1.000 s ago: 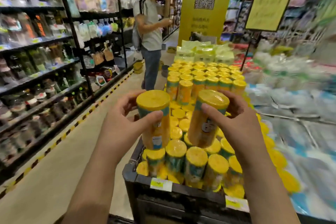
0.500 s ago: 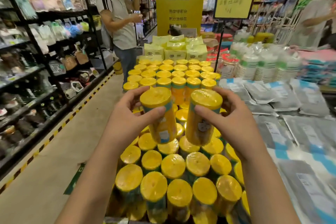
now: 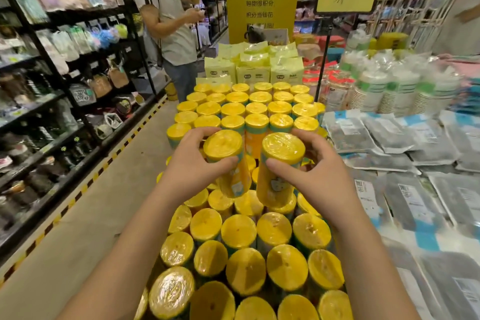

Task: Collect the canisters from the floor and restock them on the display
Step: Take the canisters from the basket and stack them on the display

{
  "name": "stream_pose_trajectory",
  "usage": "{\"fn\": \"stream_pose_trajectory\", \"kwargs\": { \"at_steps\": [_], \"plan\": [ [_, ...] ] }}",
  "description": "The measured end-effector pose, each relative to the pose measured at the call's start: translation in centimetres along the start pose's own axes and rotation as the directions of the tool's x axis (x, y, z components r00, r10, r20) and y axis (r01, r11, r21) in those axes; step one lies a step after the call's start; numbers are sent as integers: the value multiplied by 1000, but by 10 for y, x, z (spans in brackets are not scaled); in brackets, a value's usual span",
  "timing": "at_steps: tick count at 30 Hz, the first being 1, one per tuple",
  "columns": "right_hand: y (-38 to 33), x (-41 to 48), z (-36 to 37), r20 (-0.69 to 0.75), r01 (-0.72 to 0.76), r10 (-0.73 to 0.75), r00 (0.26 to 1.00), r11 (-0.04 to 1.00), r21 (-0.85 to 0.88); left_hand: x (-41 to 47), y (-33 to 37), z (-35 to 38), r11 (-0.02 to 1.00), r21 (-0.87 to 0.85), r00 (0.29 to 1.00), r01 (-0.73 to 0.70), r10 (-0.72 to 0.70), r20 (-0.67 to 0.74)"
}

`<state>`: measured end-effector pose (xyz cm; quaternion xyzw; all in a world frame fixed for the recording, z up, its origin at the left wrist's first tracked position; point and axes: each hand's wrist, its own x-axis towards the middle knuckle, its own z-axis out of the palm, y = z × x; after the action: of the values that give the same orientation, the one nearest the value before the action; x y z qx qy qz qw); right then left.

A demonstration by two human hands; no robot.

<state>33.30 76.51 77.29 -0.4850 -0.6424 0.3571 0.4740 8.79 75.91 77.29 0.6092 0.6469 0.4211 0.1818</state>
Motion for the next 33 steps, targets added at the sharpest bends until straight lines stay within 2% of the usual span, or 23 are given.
{"fn": "stream_pose_trajectory", "kwargs": {
  "at_steps": [6, 13, 18, 22, 27, 30, 33],
  "plan": [
    [7, 20, 12, -10, -7, 7, 1000, 1000, -16, 58, -25, 16, 973, 212, 994, -92, 78, 70],
    [23, 35, 15, -32, -39, 38, 999, 999, -24, 103, -54, 34, 908, 401, 988, -124, 74, 138],
    [39, 42, 19, -35, -71, 70, 997, 996, -50, 110, -64, 42, 874, 461, 982, -156, 88, 165],
    [50, 55, 28, -25, -86, 85, 996, 995, -44, 109, -67, 42, 818, 527, 969, -232, 143, 204],
    [63, 83, 47, 24, -76, 77, 997, 995, -69, 105, -63, 47, 733, 636, 966, -242, 123, 227],
    [68, 102, 61, 71, -65, 72, 995, 993, -99, 103, -61, 48, 729, 653, 974, -204, 82, 213],
    [74, 114, 71, 88, -61, 75, 993, 987, -150, 95, -63, 45, 758, 621, 977, -201, 113, 179]
  ]
}}
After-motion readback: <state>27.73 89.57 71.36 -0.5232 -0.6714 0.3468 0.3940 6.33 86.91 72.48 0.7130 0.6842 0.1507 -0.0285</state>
